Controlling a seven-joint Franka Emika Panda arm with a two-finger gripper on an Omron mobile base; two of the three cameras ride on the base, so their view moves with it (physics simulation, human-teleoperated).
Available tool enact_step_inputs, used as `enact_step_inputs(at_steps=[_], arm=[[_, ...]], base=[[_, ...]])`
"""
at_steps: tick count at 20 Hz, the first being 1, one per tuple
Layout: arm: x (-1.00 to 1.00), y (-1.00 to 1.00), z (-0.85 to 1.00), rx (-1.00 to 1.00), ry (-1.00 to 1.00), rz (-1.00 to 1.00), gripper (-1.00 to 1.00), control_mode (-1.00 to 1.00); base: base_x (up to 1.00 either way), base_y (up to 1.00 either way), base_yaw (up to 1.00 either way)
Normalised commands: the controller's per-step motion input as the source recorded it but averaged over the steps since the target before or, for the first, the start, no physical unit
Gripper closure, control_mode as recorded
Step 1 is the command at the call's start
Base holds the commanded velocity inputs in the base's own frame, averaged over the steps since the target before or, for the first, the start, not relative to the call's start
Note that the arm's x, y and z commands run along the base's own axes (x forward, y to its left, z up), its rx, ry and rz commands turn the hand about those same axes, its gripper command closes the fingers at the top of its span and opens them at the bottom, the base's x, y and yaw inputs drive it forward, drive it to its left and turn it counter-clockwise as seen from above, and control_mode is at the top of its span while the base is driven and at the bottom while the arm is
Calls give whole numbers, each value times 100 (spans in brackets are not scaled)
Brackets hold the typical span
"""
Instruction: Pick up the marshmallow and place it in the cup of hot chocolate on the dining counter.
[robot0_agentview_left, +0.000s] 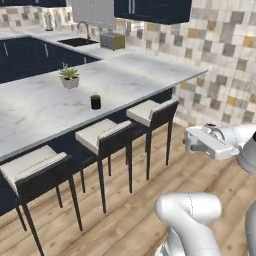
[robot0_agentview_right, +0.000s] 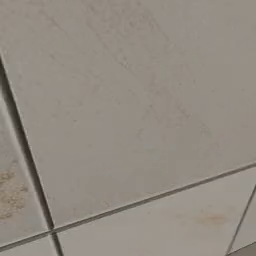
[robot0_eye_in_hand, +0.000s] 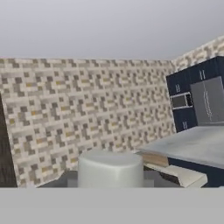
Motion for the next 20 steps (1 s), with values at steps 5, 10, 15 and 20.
enact_step_inputs(at_steps=[5, 10, 15, 20], arm=[[0, 0, 0, 0, 0, 0, 100, 100], [0, 0, 0, 0, 0, 0, 100, 100], [0, 0, 0, 0, 0, 0, 100, 100], [0, 0, 0, 0, 0, 0, 100, 100]], base=[[100, -71, 58], [94, -85, 52], [80, -64, 40], [92, -10, 35]])
